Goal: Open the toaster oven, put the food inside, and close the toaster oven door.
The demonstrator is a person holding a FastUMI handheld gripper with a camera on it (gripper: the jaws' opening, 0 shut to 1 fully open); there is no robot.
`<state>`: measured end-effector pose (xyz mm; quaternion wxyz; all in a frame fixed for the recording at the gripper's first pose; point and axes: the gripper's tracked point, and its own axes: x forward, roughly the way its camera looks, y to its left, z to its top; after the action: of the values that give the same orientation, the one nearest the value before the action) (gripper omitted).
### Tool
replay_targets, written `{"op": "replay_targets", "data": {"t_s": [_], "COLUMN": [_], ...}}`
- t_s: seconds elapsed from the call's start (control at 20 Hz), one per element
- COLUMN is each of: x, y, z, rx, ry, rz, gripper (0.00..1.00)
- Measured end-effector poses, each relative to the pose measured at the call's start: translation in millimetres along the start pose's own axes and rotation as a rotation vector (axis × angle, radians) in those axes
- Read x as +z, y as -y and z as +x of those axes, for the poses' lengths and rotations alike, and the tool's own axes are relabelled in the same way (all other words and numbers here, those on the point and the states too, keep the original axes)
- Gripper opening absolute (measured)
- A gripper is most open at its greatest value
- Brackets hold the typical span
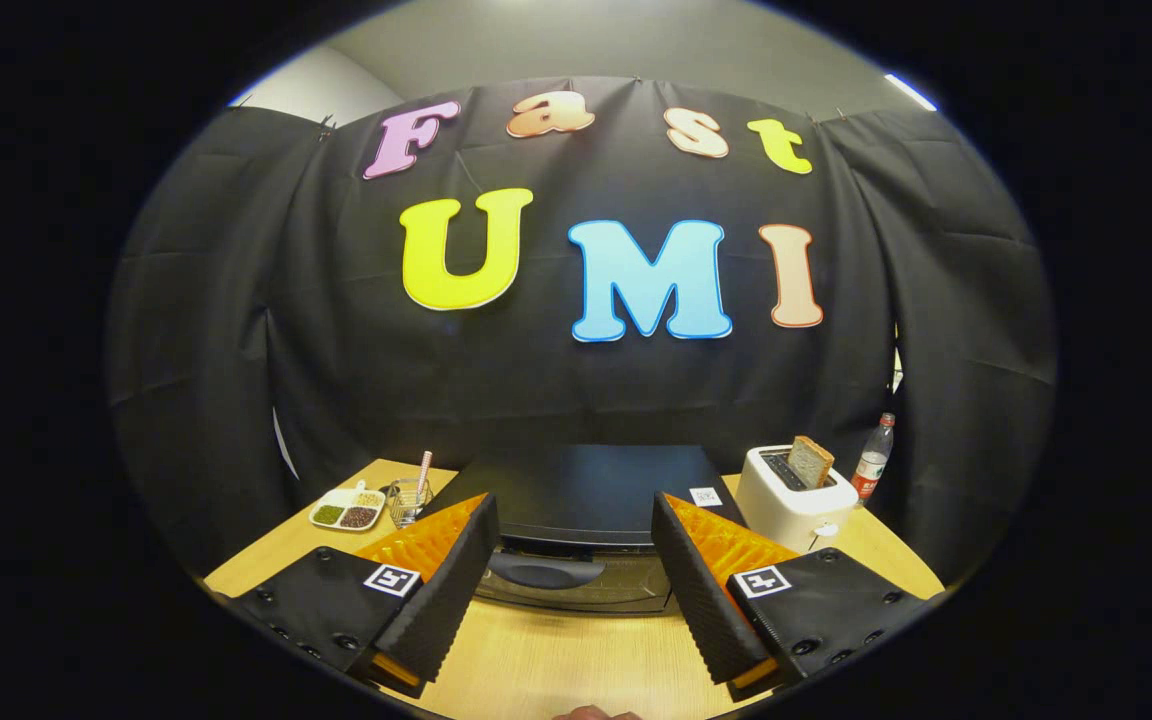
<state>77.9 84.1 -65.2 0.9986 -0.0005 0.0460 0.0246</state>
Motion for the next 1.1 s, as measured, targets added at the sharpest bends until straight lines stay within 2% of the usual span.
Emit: {"op": "replay_targets", "data": {"t_s": [0.1, 0.55, 0.85, 1.1], "x": [-15.9, -62.9, -86.1, -86.6], "y": [-6.8, -1.4, -2.8, -6.4], "z": [16.2, 79.5, 95.9, 98.6], "rx": [0.008, -0.077, -0.073, -0.085], "ry": [-0.027, -0.119, -0.199, -0.192], "rz": [0.000, -0.013, -0.004, 0.005], "gripper": [0.98, 0.98, 0.98, 0.98]}}
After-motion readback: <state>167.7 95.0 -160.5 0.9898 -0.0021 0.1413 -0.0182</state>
